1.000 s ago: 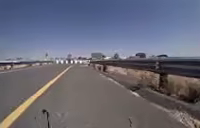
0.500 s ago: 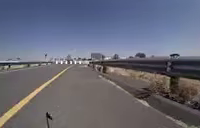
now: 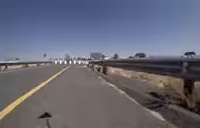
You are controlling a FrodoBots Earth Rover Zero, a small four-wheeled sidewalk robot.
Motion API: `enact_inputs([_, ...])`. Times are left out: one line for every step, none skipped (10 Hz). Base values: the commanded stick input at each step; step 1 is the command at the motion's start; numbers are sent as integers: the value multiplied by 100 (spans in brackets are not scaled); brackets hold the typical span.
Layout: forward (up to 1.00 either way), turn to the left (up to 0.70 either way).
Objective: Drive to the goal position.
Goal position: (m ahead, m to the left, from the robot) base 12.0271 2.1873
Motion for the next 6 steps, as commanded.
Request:
enact_inputs([70, 0])
enact_inputs([70, 0])
enact_inputs([70, 0])
enact_inputs([70, 0])
enact_inputs([70, 0])
enact_inputs([70, 0])
